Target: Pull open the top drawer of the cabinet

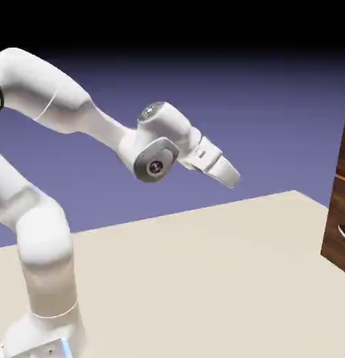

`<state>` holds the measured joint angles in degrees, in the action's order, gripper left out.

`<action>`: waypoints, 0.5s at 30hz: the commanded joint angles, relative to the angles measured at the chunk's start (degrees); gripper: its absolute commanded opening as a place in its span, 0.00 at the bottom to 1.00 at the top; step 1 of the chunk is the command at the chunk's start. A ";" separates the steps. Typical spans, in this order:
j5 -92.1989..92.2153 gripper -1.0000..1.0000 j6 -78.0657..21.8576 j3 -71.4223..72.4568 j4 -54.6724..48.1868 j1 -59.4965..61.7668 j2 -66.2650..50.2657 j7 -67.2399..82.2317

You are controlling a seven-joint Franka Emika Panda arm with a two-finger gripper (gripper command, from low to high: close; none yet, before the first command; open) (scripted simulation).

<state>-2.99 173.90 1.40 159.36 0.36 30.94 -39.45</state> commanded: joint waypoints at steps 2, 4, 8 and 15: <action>-4.96 0.50 -0.18 2.32 -2.72 1.75 -2.85 4.99; -9.93 0.50 -0.35 4.65 -5.44 3.49 -5.70 9.97; -19.85 0.50 -0.70 9.29 -10.87 6.98 -11.39 19.94; -37.21 0.50 -1.32 17.42 -20.38 13.09 -21.35 37.38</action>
<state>-40.20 172.59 18.82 138.98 13.45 9.59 -2.08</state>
